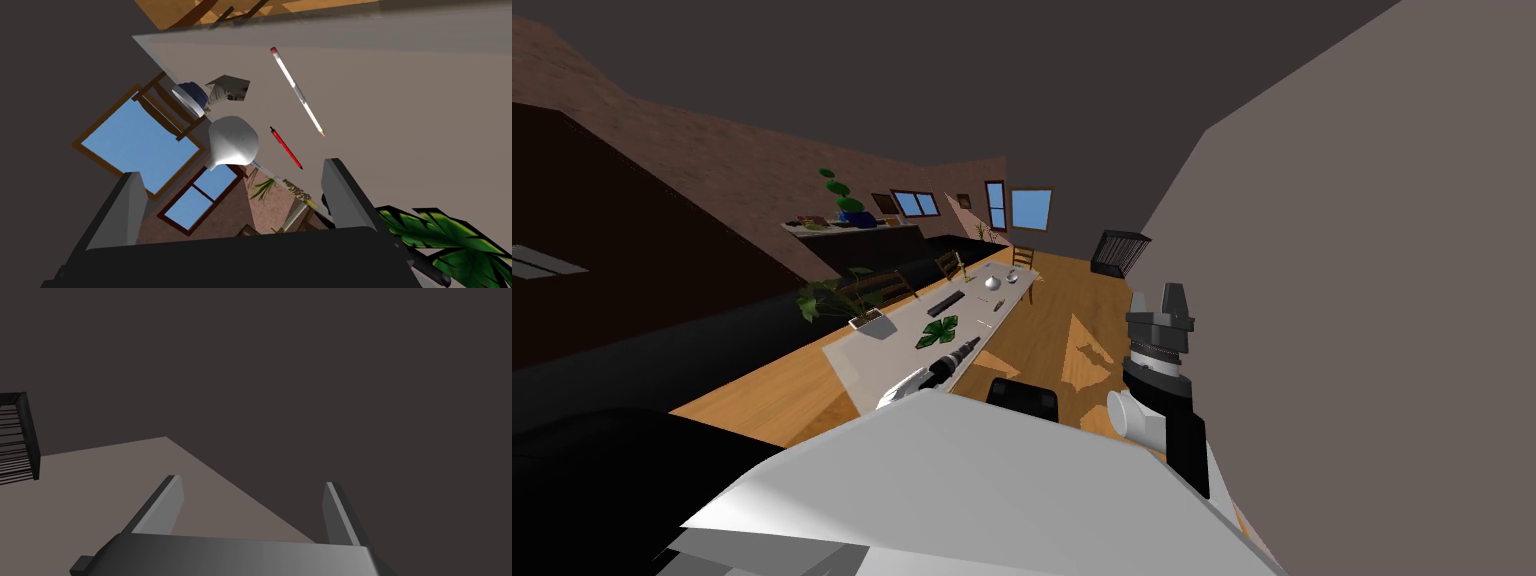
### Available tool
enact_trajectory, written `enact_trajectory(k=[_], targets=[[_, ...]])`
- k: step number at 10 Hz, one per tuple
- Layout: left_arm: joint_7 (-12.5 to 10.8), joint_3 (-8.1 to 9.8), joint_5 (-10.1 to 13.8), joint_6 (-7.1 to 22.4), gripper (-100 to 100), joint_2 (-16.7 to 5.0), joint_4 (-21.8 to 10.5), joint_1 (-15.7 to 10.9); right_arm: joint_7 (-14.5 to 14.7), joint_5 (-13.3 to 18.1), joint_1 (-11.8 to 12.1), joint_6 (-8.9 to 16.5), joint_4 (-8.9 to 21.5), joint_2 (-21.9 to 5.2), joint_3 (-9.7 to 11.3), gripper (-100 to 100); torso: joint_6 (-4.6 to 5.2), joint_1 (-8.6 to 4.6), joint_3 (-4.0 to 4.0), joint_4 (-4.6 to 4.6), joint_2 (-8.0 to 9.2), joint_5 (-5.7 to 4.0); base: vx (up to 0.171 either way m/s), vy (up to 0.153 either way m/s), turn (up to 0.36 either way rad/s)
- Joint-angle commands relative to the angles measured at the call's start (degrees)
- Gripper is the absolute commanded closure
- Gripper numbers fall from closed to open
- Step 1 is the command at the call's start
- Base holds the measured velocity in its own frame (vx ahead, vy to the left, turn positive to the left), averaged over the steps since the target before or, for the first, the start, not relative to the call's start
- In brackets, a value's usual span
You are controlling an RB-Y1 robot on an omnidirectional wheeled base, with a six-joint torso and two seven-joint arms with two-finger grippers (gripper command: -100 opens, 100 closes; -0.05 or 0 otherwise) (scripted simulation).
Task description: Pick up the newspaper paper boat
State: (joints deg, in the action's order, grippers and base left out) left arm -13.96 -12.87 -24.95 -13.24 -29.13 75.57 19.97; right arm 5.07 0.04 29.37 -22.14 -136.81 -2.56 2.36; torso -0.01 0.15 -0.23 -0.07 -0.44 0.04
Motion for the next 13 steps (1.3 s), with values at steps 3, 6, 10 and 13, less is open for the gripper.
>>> enact_trajectory(k=[3, 6, 10, 13], targets=[[0.41, -1.15, -2.02, 0.16, -100, -1.29, -5.14, -1.07, 0.00, 0.00, 0.00, 0.00, 0.00, 0.00, 0.00, 0, 0.00, -0.01, -0.03, -0.01, -0.06, 0.00, 0.091, 0.006, -0.072], [1.13, -2.67, -4.67, 0.00, -100, -2.84, -10.03, -2.37, 0.00, 0.00, 0.00, 0.00, 0.00, 0.00, 0.00, 0, -0.03, -0.11, -0.01, -0.01, -0.01, -0.02, 0.102, -0.016, -0.068], [1.97, -4.09, -7.10, -0.33, -100, -4.29, -15.89, -3.57, 0.00, 0.00, 0.01, 0.00, 0.00, 0.00, 0.00, 0, 0.00, -0.03, -0.21, -0.07, -0.37, -0.01, 0.152, -0.002, -0.074], [2.86, -5.30, -9.23, -0.83, -100, -5.66, -20.01, -4.76, 0.00, 0.00, 0.02, 0.00, -0.01, 0.00, 0.00, 0, -0.01, -0.17, -0.30, -0.11, -0.54, -0.04, 0.210, -0.020, -0.055]])
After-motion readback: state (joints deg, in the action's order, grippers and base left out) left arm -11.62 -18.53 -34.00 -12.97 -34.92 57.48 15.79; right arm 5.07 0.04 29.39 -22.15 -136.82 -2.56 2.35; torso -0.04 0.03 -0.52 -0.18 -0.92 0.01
